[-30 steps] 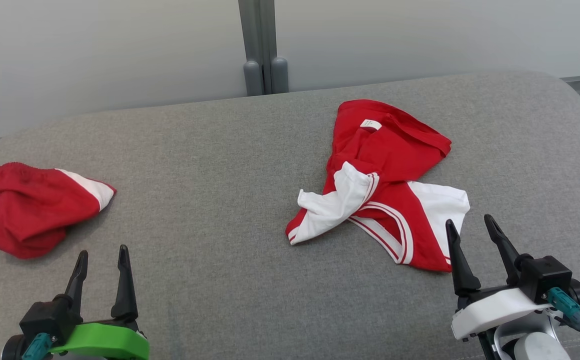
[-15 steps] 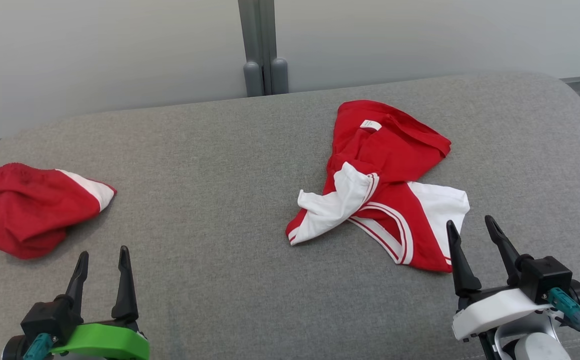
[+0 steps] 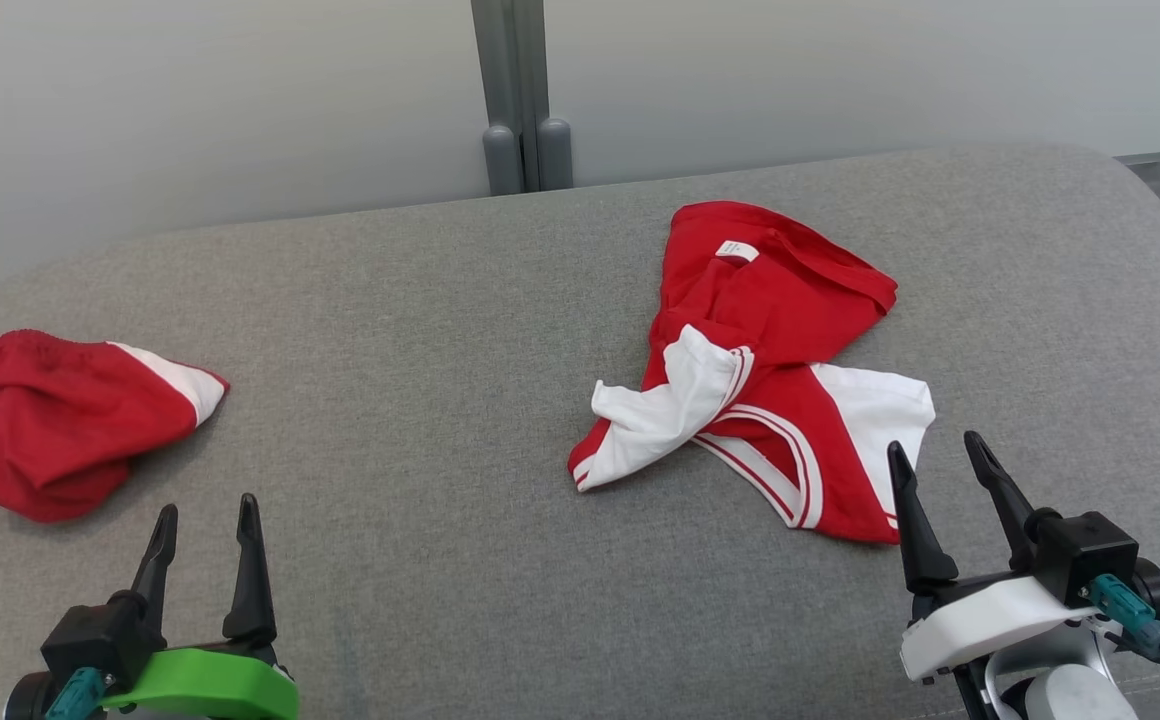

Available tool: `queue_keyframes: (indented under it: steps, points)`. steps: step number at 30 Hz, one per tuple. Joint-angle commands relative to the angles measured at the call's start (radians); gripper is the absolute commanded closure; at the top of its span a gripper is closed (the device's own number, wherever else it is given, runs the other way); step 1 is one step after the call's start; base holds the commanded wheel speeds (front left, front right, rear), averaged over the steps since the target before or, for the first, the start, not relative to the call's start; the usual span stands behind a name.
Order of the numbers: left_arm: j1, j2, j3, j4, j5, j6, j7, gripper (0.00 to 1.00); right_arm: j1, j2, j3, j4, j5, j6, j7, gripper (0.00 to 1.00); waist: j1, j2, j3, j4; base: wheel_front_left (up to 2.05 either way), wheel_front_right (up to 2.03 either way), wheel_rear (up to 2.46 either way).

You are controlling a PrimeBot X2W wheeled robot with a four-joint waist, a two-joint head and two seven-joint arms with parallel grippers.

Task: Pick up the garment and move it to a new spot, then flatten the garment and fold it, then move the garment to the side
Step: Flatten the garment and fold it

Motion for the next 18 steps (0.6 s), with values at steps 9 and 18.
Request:
queue_keyframes:
  steps: [9, 18]
  points:
    - [0.008, -0.004, 0.005, 0.001, 0.004, -0.003, 0.001, 0.00, -0.003, -0.002, 0.002, 0.001, -0.003, 0.000, -0.008, 0.00, 0.0000, 0.0000, -0.002, -0.003, 0.00, 0.00, 0.00]
    - [-0.039, 0.004, -0.015, 0.009, 0.009, -0.008, 0.001, 0.00, -0.019, -0.001, 0.013, -0.001, 0.001, 0.000, -0.006, 0.00, 0.0000, 0.0000, 0.018, -0.022, 0.00, 0.00, 0.00]
